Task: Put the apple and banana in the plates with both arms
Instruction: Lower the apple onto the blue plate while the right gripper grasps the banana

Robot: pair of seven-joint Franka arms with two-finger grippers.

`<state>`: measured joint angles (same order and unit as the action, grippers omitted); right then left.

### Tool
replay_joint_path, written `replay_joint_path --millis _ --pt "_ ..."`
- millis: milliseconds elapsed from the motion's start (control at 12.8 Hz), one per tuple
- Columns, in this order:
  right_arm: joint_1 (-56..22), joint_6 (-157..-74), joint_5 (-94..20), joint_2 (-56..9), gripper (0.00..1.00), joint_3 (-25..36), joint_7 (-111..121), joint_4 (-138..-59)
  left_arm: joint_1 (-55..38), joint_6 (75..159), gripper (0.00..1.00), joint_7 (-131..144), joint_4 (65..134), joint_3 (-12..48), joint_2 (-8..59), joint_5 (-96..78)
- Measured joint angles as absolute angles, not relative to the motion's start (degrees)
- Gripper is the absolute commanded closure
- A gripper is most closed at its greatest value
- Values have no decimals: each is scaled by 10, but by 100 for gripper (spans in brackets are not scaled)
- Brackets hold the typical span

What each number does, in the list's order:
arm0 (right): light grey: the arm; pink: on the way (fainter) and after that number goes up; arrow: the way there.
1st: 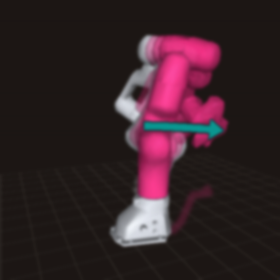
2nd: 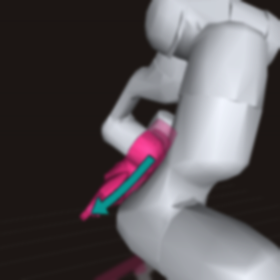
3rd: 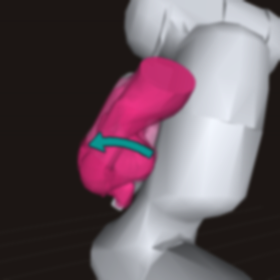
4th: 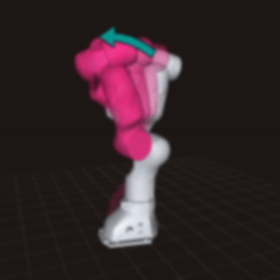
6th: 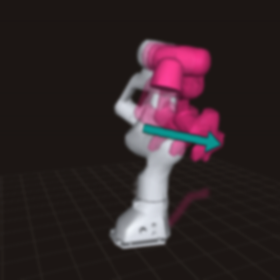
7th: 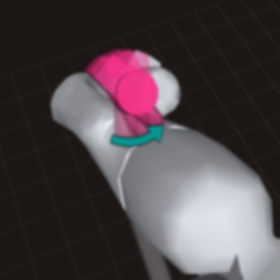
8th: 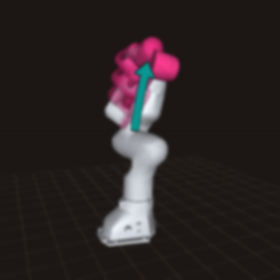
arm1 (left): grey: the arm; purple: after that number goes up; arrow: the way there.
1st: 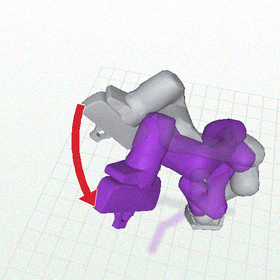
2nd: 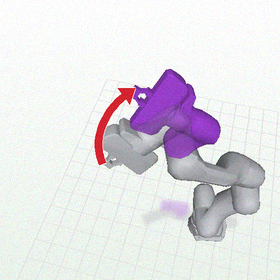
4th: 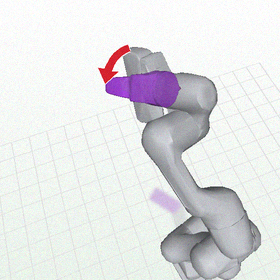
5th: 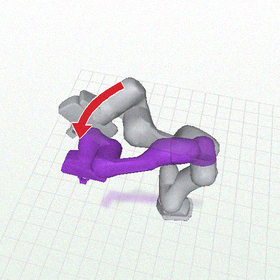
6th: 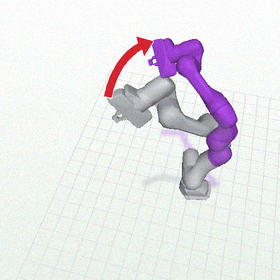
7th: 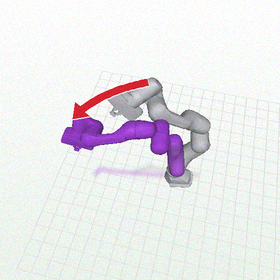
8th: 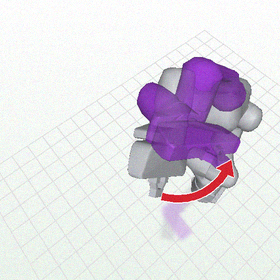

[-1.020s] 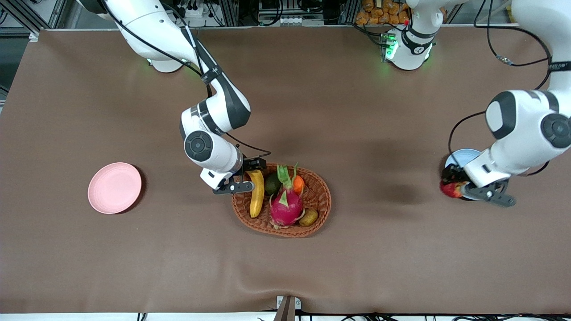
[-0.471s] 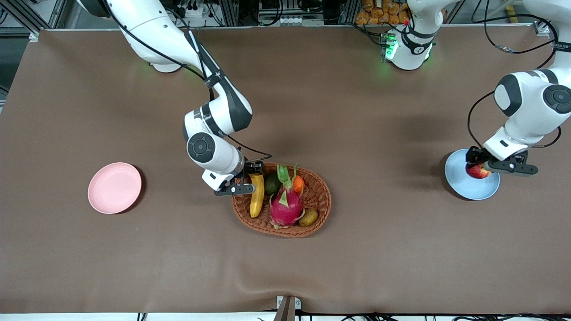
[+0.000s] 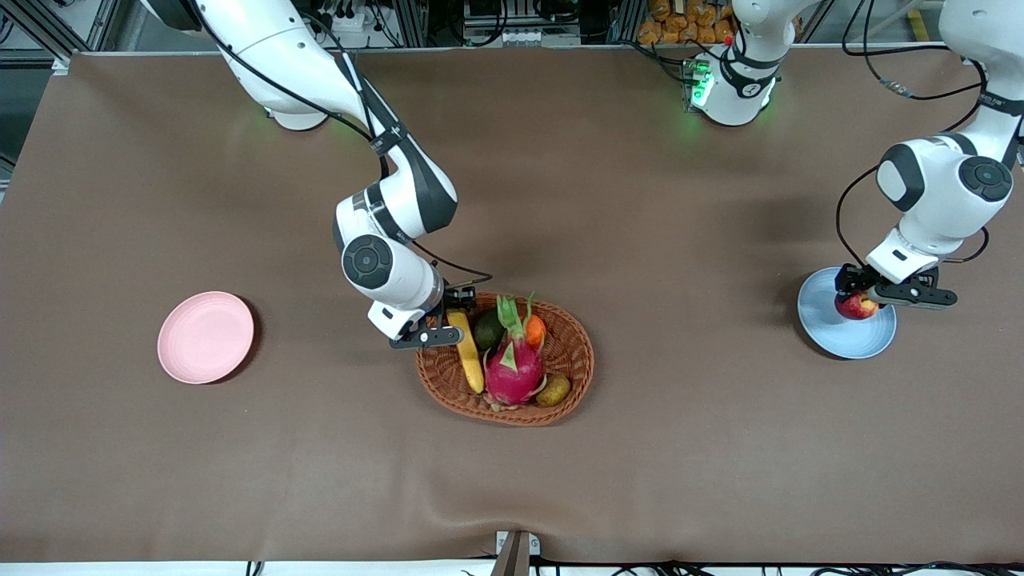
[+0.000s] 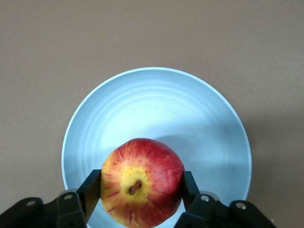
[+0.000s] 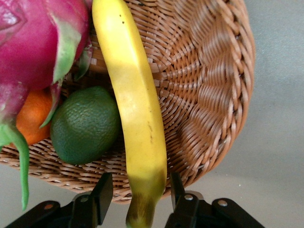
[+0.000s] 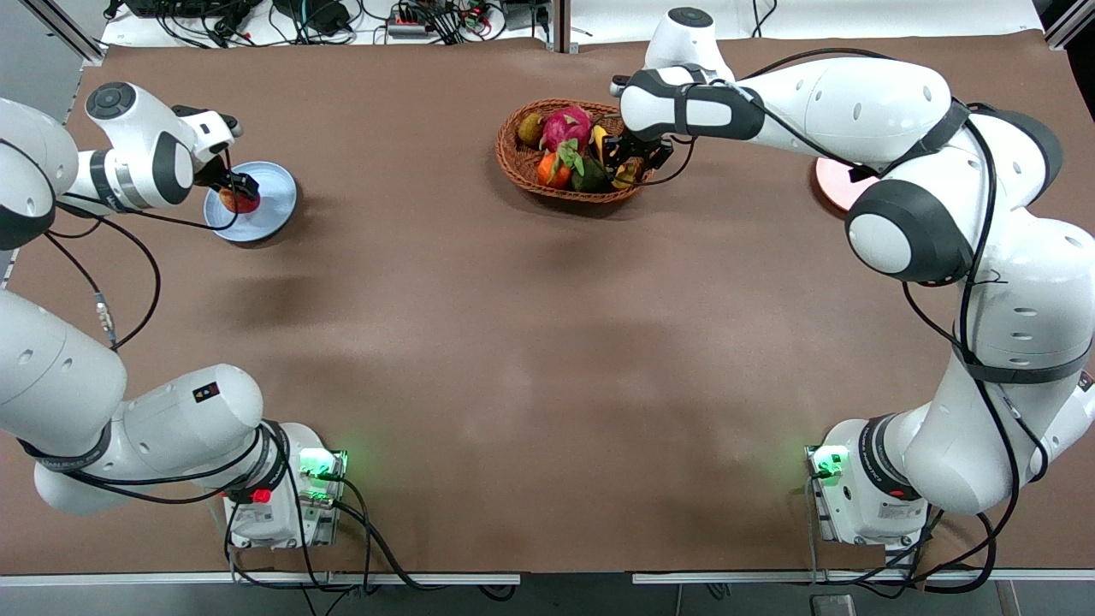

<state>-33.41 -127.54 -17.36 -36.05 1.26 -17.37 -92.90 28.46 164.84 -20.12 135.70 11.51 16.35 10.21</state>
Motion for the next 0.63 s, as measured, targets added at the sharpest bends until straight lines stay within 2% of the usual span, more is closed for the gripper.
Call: replay_joint_path --millis 235,314,392,471,627 --pt "-341 -1276 -174 -361 64 13 -174 -929 285 1661 34 -202 1357 115 171 102" --pt "-341 -1277 -174 -361 73 13 -174 -929 285 1661 27 -202 1357 116 172 102" --pt "-342 -1280 -174 -361 92 13 -174 -929 285 1661 0 -202 1357 116 174 102" --pt "-342 -1284 -174 -361 100 13 -174 -929 285 1661 0 -204 1357 116 176 102" --pt "-342 -1287 -173 -361 100 14 -174 -929 286 1662 0 -220 1357 116 176 102"
